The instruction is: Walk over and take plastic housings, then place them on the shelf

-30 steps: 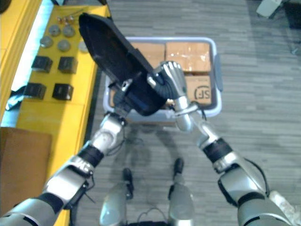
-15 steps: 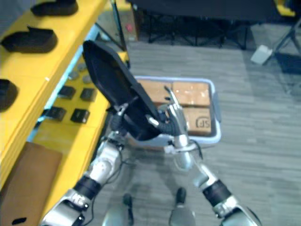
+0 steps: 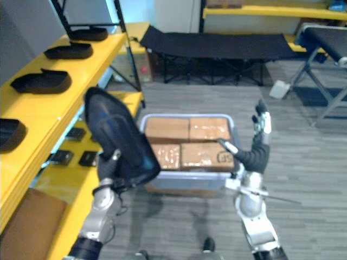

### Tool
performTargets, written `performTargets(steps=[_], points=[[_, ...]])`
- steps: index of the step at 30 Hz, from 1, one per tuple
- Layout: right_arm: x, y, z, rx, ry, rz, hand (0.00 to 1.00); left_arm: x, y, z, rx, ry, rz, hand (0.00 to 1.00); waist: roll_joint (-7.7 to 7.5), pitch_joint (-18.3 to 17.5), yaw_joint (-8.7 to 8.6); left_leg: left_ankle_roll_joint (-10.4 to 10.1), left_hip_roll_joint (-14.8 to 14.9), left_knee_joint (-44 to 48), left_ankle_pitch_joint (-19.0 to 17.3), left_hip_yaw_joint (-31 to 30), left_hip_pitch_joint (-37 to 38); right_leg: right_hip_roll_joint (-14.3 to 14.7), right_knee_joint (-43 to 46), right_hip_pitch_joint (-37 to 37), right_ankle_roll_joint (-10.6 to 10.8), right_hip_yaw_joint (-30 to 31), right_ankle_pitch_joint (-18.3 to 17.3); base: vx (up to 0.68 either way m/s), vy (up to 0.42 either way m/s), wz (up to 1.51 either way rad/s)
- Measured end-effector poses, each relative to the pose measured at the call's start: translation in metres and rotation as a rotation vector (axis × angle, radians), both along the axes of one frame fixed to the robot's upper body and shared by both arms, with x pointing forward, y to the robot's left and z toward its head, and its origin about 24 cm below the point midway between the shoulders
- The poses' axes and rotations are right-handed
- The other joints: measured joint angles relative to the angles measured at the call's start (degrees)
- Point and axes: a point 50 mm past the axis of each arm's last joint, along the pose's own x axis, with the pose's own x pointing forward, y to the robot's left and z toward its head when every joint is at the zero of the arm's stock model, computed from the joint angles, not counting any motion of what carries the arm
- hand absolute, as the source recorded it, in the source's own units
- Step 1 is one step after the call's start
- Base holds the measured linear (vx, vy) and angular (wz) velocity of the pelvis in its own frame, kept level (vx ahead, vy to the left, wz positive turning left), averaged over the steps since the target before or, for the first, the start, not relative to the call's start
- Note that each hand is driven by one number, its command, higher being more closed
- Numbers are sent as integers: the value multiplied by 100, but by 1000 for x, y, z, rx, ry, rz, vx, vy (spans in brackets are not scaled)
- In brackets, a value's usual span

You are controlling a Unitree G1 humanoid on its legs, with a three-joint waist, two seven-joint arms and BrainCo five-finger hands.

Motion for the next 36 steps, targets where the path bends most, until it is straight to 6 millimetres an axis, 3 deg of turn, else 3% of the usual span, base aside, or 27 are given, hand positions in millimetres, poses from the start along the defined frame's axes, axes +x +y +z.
performTargets(steps=[3, 5, 8, 10, 16, 19, 23, 24, 29, 32, 36], points=[[-11, -16, -22, 123, 76, -64, 0, -14, 14, 5, 15, -67, 112, 100, -34, -174, -1, -8, -13, -94, 30, 10, -1, -6, -1, -50, 1, 4, -1, 0, 0, 0], [-24, -33, -56, 185, 224, -153, 0, -28, 20, 14, -9, -154, 166, 100, -73, -263, -1, -8, -22, -114, 34, 17, -1, -13, -1, -64, 1, 10, -1, 0, 0, 0], [-40, -41, -88, 290, 362, -138, 0, -43, 20, 30, -6, -253, 149, 100, -59, -273, -3, -6, -39, -119, 33, 16, -3, -31, -2, -67, 4, 8, -5, 0, 0, 0], [-45, -41, -96, 312, 391, -89, 0, -49, 19, 38, 1, -298, 119, 100, -11, -302, -5, -2, -54, -124, 32, 9, -5, -44, -7, -65, 3, 0, -25, 0, 0, 0], [-27, -26, -89, 307, 343, 83, 0, -58, 30, 58, 46, -381, 128, 100, 95, -368, 43, 5, -64, -142, 54, -341, -144, -71, -58, 39, 4, -473, -173, -31, -1, 28], [-6, -8, -87, 296, 337, 192, 0, -67, 41, 67, 86, -411, 187, 100, 128, -373, 233, 31, -70, -136, 140, -619, -339, -74, -59, 54, -10, -775, -181, 17, -8, 51], [19, 26, -87, 235, 380, 362, 0, -91, 60, 67, 120, -394, 309, 100, 148, -378, 621, -10, -137, -158, 225, -1176, -414, -91, -25, 336, 52, -1378, -207, 46, -16, 71], [26, 39, -83, 192, 373, 421, 0, -102, 67, 62, 81, -380, 334, 100, 150, -379, 798, 1, -183, -158, 236, -1343, -447, -117, -12, 430, 88, -1595, -234, 52, -9, 62], [43, 71, -78, 109, 376, 543, 0, -124, 75, 62, 20, -456, 339, 100, 113, -390, 1287, 26, -377, -144, 249, -1839, -524, -225, -9, 721, 205, -2105, -358, 23, 1, 58], [48, 85, -73, 66, 375, 586, 0, -131, 76, 71, 51, -485, 322, 100, 113, -387, 1323, 72, -444, -106, 231, -1932, -540, -265, -6, 803, 220, -2208, -395, 8, 12, 22], [49, 78, -77, 61, 412, 519, 0, -129, 74, 70, 33, -489, 240, 100, 103, -345, 1232, 99, -528, 34, 278, -2179, -847, -303, 134, 893, 253, -2676, -505, -5, -11, 58]])
